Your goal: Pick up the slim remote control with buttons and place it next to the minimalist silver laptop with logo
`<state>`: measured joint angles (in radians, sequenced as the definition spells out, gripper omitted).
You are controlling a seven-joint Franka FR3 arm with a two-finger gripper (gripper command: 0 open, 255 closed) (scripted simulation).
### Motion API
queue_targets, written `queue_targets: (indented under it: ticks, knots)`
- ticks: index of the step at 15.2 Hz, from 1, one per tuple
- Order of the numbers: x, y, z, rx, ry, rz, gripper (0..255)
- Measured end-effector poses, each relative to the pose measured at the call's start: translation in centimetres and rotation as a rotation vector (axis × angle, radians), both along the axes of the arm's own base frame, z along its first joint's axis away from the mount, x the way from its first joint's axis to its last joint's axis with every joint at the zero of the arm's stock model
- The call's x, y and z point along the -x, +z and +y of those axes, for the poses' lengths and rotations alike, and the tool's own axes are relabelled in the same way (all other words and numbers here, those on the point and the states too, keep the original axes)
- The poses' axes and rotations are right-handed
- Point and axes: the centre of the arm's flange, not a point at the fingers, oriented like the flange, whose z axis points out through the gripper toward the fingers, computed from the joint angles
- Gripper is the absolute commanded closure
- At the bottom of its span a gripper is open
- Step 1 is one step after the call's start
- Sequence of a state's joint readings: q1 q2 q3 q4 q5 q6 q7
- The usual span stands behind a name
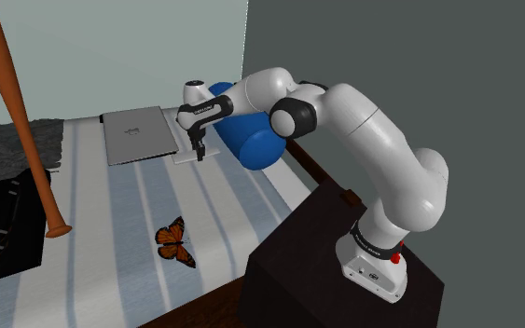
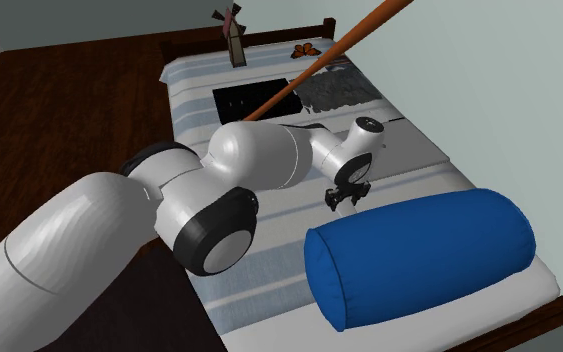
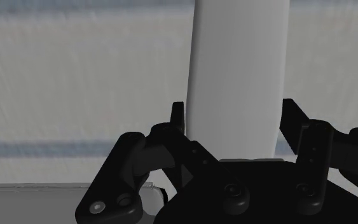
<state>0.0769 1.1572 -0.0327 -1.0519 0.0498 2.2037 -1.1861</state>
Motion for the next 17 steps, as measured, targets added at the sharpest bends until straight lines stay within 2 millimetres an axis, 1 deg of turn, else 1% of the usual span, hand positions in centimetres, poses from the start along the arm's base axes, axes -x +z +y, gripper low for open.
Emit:
queue_targets:
  ticks: [1,2,8,9,12,14,17]
  knots:
    - [0.0,0.0,0.0,0.0,0.0,0.0,255]
    - [0.0,0.0,0.0,0.0,0.0,0.0,0]
    - [0.0,0.0,0.0,0.0,0.0,0.0,0]
    - [0.0,0.7,-0.1,0.0,0.0,0.0,0]
    - [0.0,4.0,-0.2,0.0,0.0,-0.001,0]
    - [0.0,4.8,-0.1,0.0,0.0,-0.001,0]
    - [0.0,5.0,0.0,0.0,0.0,-0.001,0]
